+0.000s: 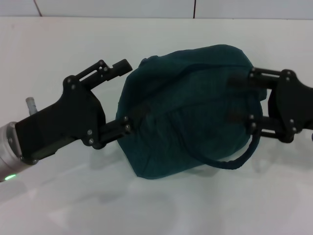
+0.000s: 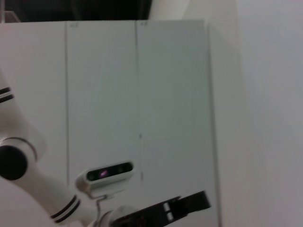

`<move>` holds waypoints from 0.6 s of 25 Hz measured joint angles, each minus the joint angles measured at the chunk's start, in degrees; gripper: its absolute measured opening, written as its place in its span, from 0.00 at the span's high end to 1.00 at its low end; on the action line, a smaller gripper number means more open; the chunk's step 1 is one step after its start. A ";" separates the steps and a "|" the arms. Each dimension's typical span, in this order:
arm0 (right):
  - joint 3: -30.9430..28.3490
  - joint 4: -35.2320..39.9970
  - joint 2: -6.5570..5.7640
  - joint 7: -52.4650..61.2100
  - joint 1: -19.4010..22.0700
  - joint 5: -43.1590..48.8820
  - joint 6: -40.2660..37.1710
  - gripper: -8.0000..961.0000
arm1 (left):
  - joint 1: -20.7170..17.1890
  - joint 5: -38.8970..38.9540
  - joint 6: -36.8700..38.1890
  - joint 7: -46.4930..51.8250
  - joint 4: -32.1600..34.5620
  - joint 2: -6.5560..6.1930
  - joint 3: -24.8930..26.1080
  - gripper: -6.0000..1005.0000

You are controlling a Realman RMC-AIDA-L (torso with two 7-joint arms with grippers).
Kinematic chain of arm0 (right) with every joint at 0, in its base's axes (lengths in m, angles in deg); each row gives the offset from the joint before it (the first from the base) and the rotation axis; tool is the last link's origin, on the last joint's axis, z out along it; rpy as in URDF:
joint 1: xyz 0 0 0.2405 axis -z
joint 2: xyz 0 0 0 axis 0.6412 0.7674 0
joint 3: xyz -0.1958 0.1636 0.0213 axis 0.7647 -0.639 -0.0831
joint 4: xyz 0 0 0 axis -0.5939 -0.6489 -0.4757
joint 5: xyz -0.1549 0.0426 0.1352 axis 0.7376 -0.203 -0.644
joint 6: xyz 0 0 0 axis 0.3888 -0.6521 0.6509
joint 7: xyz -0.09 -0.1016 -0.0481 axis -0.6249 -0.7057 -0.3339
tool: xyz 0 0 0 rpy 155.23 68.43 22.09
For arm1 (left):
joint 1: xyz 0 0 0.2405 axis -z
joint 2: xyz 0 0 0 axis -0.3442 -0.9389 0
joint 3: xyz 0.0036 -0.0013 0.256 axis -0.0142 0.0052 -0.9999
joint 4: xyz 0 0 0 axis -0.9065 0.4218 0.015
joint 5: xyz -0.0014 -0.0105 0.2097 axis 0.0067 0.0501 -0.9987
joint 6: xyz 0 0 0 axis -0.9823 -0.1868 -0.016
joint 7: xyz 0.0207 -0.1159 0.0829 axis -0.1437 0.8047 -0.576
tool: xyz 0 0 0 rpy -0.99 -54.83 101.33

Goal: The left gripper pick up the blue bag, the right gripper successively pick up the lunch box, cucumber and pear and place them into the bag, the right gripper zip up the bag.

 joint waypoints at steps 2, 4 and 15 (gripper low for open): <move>0.00 0.10 0.10 0.12 -0.35 0.91 -0.41 0.37 | -0.03 -0.01 0.00 0.00 0.03 -0.08 0.10 0.31; 0.00 0.11 0.42 0.08 -0.46 1.43 -0.60 0.37 | 0.04 -0.15 -0.18 0.03 0.03 -0.17 0.08 0.31; -0.13 1.46 1.23 0.16 -1.10 4.17 -0.73 0.37 | 0.30 -1.43 -0.10 1.72 0.66 -0.65 0.04 0.47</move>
